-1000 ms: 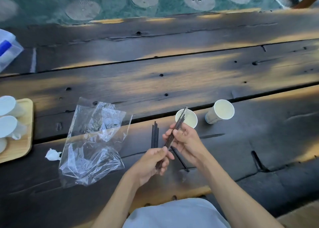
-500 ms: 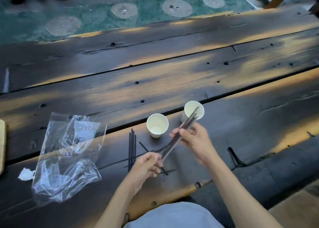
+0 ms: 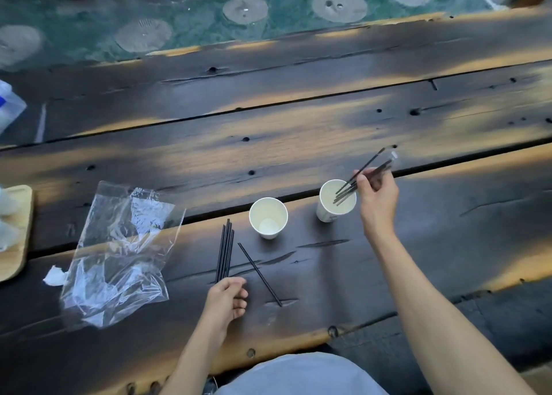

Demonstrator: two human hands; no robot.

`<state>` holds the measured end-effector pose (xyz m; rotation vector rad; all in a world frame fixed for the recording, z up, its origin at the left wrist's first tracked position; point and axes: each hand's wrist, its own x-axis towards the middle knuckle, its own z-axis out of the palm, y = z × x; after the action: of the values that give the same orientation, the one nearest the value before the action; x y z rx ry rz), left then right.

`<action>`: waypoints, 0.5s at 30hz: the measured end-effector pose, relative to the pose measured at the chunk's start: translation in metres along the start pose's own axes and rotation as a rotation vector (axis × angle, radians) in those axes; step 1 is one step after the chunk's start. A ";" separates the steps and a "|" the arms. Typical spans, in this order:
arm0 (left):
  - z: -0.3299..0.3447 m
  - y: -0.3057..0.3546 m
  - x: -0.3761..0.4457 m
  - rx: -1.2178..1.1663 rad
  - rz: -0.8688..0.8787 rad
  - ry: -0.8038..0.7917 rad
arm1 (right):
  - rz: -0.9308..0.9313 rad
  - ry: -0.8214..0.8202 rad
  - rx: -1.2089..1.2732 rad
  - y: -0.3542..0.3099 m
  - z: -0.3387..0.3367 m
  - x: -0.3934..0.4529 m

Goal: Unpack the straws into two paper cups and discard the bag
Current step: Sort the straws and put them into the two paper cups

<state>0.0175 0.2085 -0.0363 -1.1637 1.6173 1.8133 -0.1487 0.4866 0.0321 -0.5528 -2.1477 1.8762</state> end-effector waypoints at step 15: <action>-0.031 0.006 0.025 -0.089 0.013 0.164 | 0.282 0.523 0.188 0.041 -0.020 -0.020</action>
<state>0.0085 0.1726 -0.0517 -1.3761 1.6508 1.8576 -0.1176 0.4999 -0.0036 -1.1989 -1.6040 1.7779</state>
